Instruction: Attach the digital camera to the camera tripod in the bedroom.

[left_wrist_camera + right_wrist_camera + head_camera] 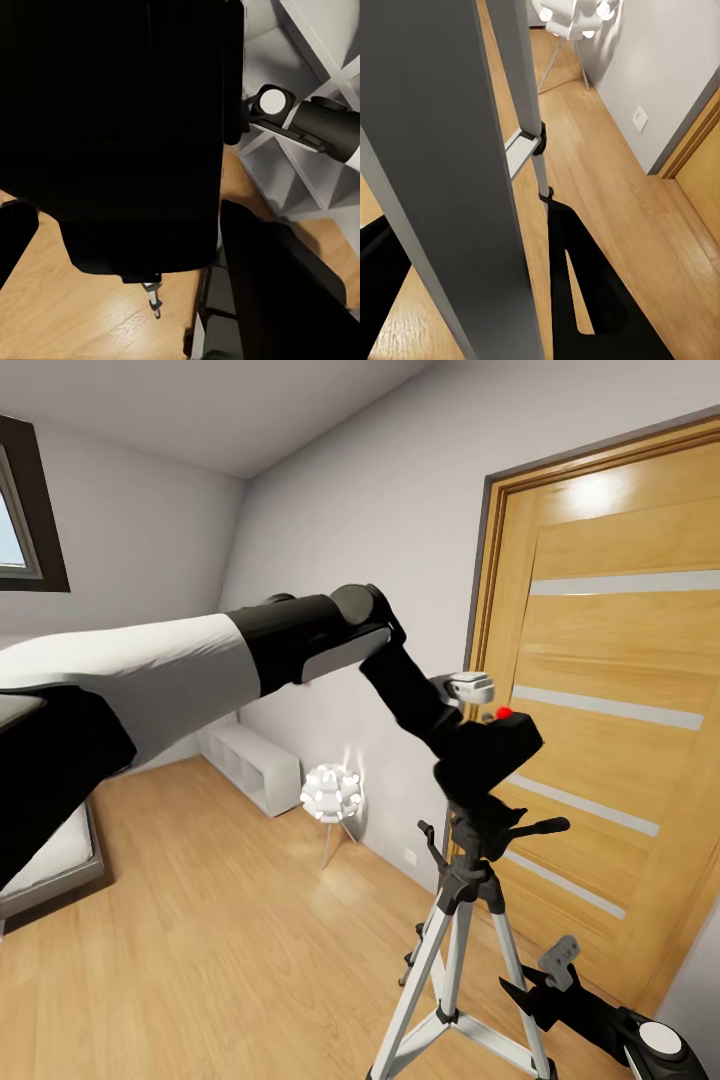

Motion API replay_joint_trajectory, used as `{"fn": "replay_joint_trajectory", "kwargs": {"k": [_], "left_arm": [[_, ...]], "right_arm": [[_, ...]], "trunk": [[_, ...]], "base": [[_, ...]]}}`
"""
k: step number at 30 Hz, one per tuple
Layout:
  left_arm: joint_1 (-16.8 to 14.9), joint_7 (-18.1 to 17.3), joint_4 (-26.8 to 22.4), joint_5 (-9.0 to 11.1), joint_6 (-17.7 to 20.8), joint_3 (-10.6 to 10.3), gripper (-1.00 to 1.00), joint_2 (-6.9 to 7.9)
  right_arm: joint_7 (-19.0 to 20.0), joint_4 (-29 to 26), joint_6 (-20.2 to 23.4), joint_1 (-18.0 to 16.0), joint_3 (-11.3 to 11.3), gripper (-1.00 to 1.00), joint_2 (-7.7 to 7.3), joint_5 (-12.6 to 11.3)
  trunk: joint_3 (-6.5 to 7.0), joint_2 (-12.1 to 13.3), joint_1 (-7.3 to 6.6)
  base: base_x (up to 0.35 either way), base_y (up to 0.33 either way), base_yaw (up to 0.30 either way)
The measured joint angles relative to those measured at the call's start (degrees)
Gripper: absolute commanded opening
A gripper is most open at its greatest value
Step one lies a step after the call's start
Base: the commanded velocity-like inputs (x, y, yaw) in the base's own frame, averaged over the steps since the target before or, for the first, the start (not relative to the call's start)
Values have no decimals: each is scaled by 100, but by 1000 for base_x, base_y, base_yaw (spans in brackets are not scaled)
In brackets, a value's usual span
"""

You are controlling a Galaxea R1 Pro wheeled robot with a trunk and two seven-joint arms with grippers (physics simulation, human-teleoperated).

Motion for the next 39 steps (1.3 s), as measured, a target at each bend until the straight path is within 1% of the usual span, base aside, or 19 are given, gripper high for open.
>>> {"fn": "replay_joint_trajectory", "kwargs": {"k": [4,9,10,15,23,39], "left_arm": [[-22,-26,70,-15,-1,-226,-100,0],[-12,-195,223,-10,-1,-459,-100,1],[-9,-236,261,-22,-2,-549,-100,1],[-5,-290,311,-6,-1,-709,-100,1],[5,-312,334,-8,-1,-772,-100,1],[25,-317,330,-13,-1,-763,-100,1]], "right_arm": [[-1,-1,0,2,0,-100,0,-3],[0,-4,0,3,0,-100,0,-1],[2,-7,0,4,-2,-100,0,2],[2,-9,0,5,-1,-100,1,4],[1,-10,0,5,-1,-100,1,5],[1,-11,0,5,1,-100,1,4]], "trunk": [[0,0,0],[0,0,0],[0,1,0],[0,1,0],[-1,1,0],[-1,1,0]], "base": [[0,0,0],[0,0,0],[0,0,0],[0,0,0],[0,0,0],[0,0,0]]}}
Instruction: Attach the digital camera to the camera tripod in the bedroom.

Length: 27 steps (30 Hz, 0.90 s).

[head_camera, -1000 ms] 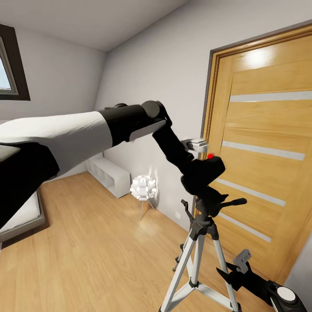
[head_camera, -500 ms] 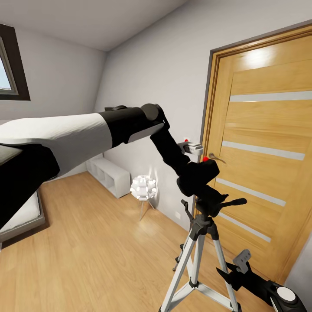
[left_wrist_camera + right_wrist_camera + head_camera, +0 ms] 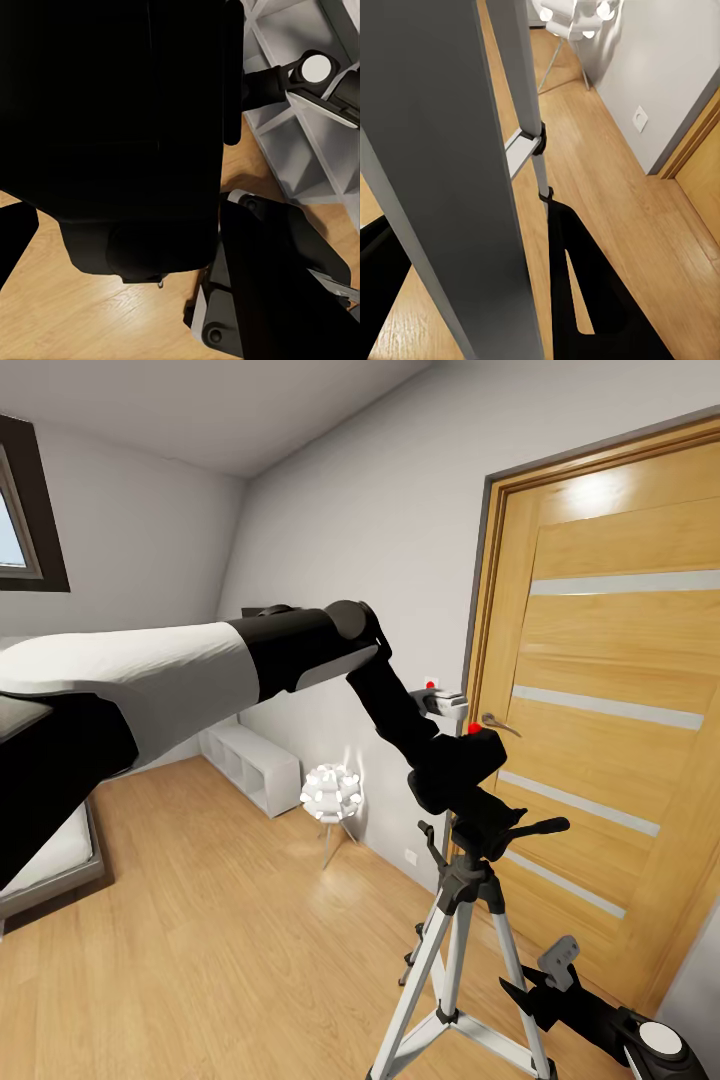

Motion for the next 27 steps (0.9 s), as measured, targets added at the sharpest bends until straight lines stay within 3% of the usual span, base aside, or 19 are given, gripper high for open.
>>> {"fn": "replay_joint_trajectory", "kwargs": {"k": [27], "left_arm": [[140,17,6,53,0,96,-100,0]], "right_arm": [[0,0,0,0,2,-100,0,-2]], "trunk": [[0,0,0]], "base": [[0,0,0]]}}
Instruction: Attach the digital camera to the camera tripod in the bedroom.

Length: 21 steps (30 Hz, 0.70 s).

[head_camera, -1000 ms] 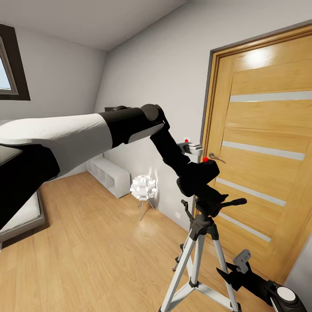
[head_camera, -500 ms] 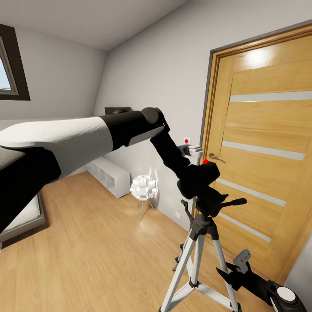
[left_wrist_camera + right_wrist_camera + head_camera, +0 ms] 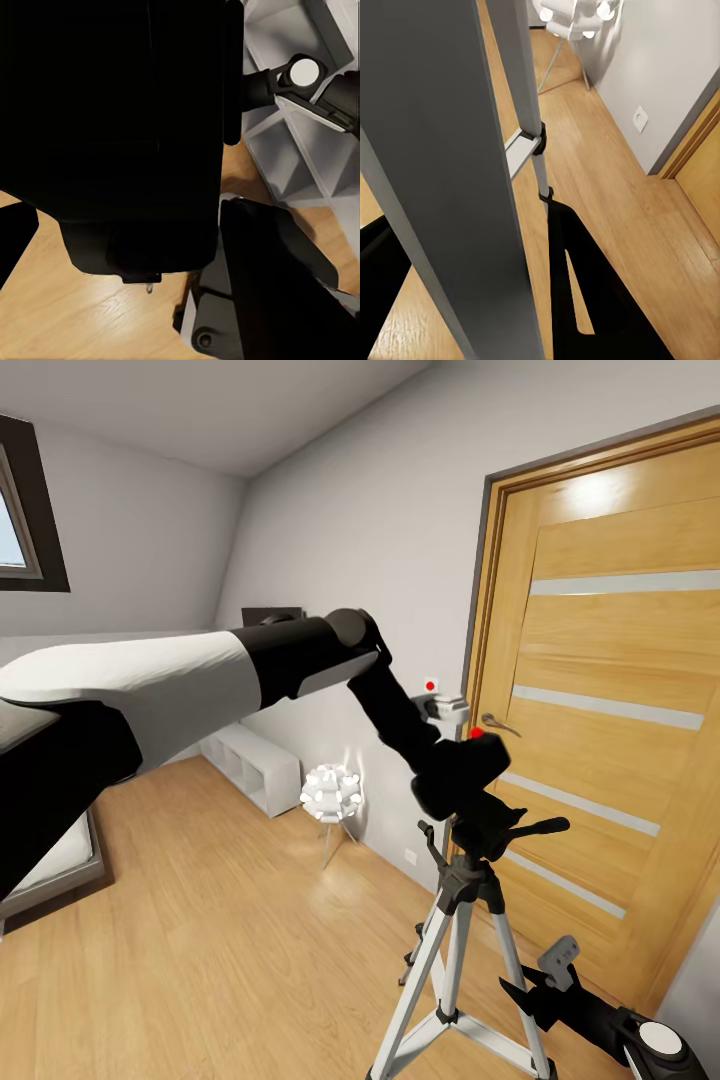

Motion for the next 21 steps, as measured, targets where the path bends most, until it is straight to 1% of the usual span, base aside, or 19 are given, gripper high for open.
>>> {"fn": "replay_joint_trajectory", "kwargs": {"k": [7,17,18,21], "left_arm": [[-1,42,2,-23,0,187,-100,0],[7,68,29,-50,0,247,-100,0],[9,69,34,-49,0,248,100,0],[23,65,85,-65,-3,254,100,0]], "right_arm": [[1,-5,-1,1,4,-100,0,-2],[-1,-41,-1,14,3,-100,1,-17],[-2,-47,-1,15,1,-100,1,-29],[0,-69,-1,20,1,-100,1,-9]], "trunk": [[0,0,0],[-1,1,0],[-1,1,0],[-1,1,0]], "base": [[0,0,0],[0,0,0],[0,0,0],[0,0,0]]}}
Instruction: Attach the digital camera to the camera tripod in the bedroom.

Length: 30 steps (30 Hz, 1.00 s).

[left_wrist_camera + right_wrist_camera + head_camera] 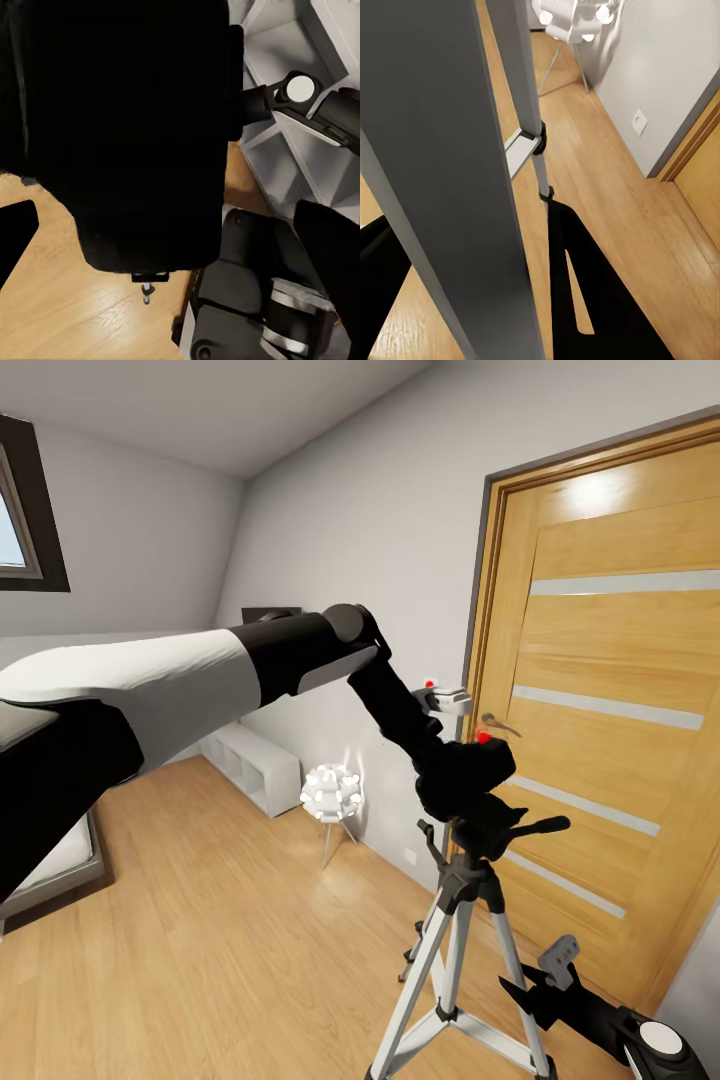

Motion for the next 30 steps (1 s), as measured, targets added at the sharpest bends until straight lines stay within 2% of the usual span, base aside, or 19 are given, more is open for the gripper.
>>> {"fn": "replay_joint_trajectory", "kwargs": {"k": [20,22,26,30], "left_arm": [[-17,-26,-15,2,-193,21,100,0],[-23,-44,-25,-2,-403,67,100,0],[-18,-69,-47,-19,-1115,203,100,15],[5,-57,-85,-14,-1888,300,100,273]], "right_arm": [[-1,-3,0,0,-1,-100,0,-12],[-2,-2,0,0,0,-100,0,-11],[0,-3,0,0,-2,-100,0,-10],[-2,-2,0,0,0,-100,0,-9]], "trunk": [[0,0,0],[0,0,0],[0,-1,0],[0,0,0]], "base": [[0,0,0],[0,0,0],[0,0,0],[0,0,0]]}}
